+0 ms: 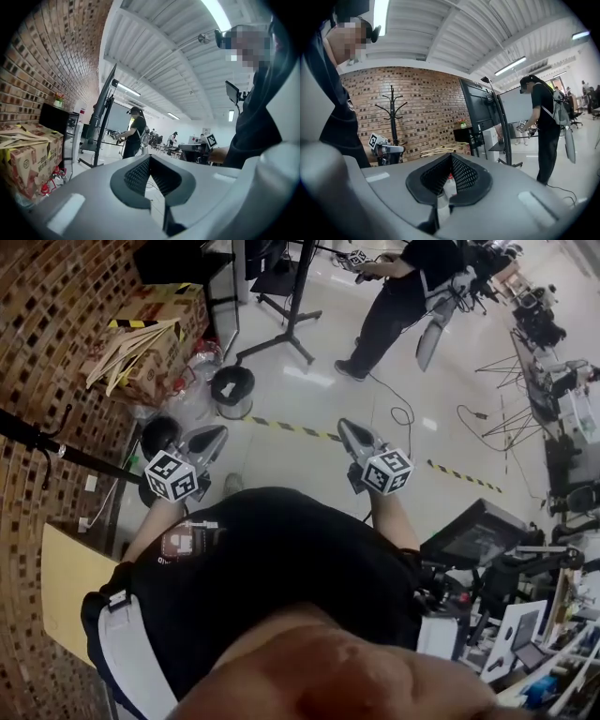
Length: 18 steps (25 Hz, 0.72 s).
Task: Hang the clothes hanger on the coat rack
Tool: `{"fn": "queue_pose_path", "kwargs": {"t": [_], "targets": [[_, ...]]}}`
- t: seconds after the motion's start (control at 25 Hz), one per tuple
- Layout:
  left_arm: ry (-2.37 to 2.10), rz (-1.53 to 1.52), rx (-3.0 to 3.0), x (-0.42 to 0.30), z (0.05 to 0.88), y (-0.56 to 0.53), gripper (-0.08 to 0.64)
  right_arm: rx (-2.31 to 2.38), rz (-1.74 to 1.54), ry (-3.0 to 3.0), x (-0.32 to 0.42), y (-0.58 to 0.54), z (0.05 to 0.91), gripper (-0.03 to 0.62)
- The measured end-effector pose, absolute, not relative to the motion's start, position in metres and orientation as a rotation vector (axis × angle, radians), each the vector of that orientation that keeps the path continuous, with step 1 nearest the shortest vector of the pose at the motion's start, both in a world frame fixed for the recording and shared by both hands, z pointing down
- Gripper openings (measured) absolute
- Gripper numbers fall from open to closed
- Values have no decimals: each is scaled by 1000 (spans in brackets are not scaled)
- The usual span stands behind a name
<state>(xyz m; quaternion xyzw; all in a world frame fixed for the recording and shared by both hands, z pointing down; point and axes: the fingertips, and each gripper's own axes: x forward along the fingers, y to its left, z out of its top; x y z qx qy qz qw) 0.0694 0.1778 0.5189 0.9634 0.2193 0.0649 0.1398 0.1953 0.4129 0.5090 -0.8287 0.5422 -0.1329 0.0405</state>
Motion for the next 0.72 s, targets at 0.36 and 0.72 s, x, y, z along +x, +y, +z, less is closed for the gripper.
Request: {"fn": "queue_pose_path", "kwargs": {"t": [0.36, 0.72], "targets": [[820, 157, 2739, 215, 509, 94, 0, -2612, -359, 1542, 309, 330, 494, 14], [824, 169, 2765, 329, 498, 19, 0, -2591, -401, 1533, 412, 260, 495, 14]]}}
